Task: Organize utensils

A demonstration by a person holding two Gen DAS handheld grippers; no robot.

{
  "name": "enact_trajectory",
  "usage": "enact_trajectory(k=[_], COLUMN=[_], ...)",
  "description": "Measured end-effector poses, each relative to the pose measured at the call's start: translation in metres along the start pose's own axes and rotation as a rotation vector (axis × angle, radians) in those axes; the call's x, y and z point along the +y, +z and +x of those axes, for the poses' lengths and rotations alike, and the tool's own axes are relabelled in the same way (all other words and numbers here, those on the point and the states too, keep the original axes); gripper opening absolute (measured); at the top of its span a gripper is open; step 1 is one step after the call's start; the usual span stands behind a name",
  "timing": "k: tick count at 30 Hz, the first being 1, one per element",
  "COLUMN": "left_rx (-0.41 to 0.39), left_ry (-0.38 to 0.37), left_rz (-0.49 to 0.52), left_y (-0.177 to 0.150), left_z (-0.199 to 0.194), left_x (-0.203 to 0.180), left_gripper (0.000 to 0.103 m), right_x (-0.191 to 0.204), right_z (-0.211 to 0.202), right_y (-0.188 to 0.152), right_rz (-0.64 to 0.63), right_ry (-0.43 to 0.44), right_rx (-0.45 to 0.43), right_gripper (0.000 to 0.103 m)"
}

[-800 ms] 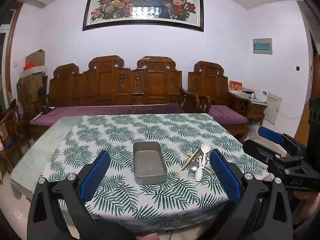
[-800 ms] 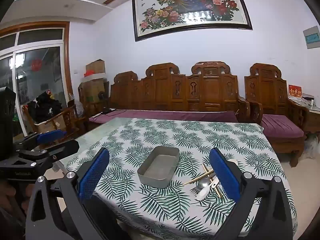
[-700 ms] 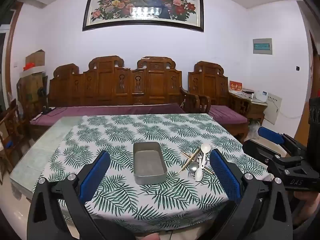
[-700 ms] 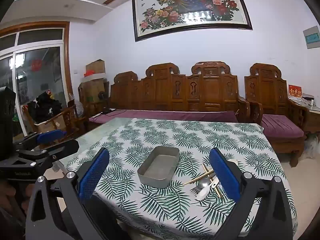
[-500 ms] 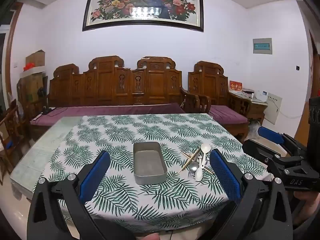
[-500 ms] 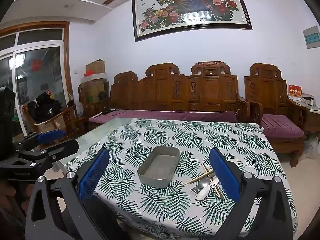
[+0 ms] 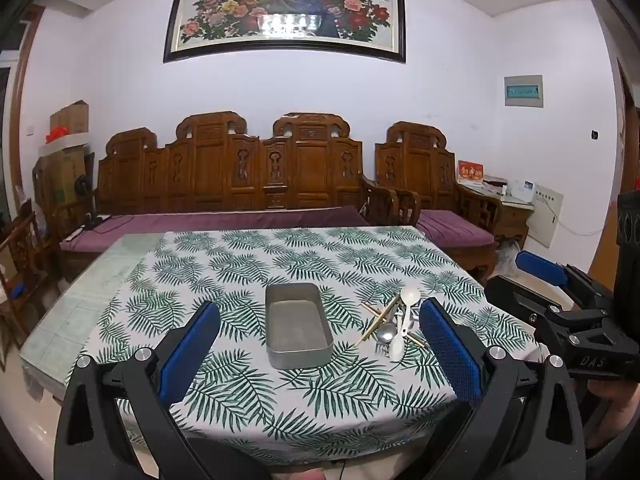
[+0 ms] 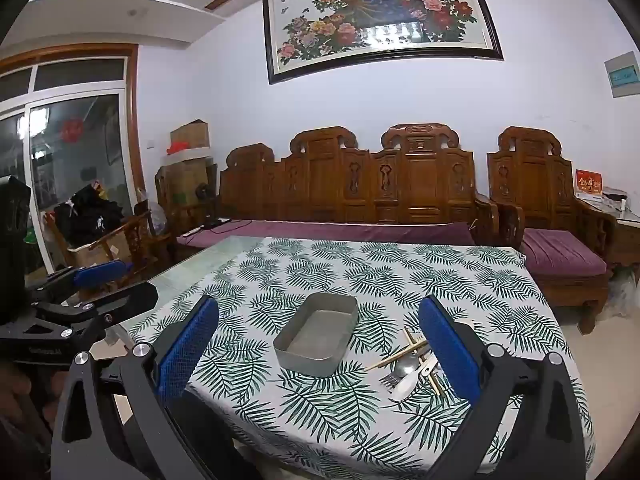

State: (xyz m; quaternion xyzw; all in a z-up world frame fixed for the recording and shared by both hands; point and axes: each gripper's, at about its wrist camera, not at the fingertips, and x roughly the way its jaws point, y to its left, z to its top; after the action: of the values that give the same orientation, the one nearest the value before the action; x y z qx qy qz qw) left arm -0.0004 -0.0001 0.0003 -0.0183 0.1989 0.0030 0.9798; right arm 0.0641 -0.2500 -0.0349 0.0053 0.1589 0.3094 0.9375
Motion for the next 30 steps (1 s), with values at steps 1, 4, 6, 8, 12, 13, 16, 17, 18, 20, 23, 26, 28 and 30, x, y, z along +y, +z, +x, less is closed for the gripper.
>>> enact_trajectory(k=[1,4,6,8,12,13,16,17,18,20,23,26,28,30], left_rx=[-0.001,-0.001,0.0,-0.001,-0.001,-0.001,-0.001,-0.001,-0.002,-0.002,-0.002,-0.002,-0.003,-0.003], left_ry=[0.0,0.0,-0.001,0.0,-0.001,-0.001,-0.002,-0.004,-0.002,-0.002,-0.002,-0.001,-0.002,-0.002], left_rz=[-0.001,-0.001,-0.001,0.0,-0.002,-0.001,-0.001,0.0,0.0,-0.002,-0.004,0.0,0.0,-0.001], left_y=[0.0001,0.0012,0.0014,0.0011,0.002,0.0023,0.0029,0.0032,0.0024,0.0032,0.0042,0.0011,0.0014,0.0018], left_z=[-0.0002,-0.0006,-0.0007,-0.0004,-0.0006,-0.0006,-0.0007,-0.0007,0.0002,0.0003,0.0008,0.0008,0.0011,0.0014], left_x=[0.0002,-0.0006,-0.0007,-0.0008,-0.001,-0.0011,-0.0014,-0.0025,-0.0021,-0.0022,-0.0021,-0.0016,-0.0018,-0.002], left_gripper=[0.097,0.097,0.097,0.097,0.097,0.097,0.097,0.097,0.097,0.097,0.097,0.097,0.097,0.097], right_x=[0.0001,0.0001,0.0,0.0001,0.0001,0.0001,0.0,0.0,-0.0001,0.0001,0.0002,0.0003,0.0002,0.0003], right_z=[-0.0001,0.0002,0.0001,-0.0001,0.0001,-0.0001,0.0,-0.0001,0.0001,-0.0002,-0.0002,-0.0002,-0.0003,-0.0004], right_y=[0.0001,0.0002,0.0002,0.0002,0.0002,0.0001,0.0,0.0,0.0,0.0,0.0002,0.0003,0.0004,0.0005], right_rz=[0.001,0.001,0.001,0.001,0.001,0.0,0.0,0.001,0.002,0.0,0.0,0.0,0.0,0.0], right_ry=[0.001,0.003,0.001,0.002,0.002,0.002,0.001,0.0,0.001,0.001,0.002,0.002,0.001,-0.001], right_rx=[0.0,0.001,-0.001,0.0,-0.001,0.0,-0.001,-0.001,0.0,-0.001,-0.001,-0.001,-0.001,-0.001], right_gripper=[0.1,0.1,0.1,0.1,0.1,0.1,0.1,0.101,0.1,0.1,0.101,0.1,0.1,0.1])
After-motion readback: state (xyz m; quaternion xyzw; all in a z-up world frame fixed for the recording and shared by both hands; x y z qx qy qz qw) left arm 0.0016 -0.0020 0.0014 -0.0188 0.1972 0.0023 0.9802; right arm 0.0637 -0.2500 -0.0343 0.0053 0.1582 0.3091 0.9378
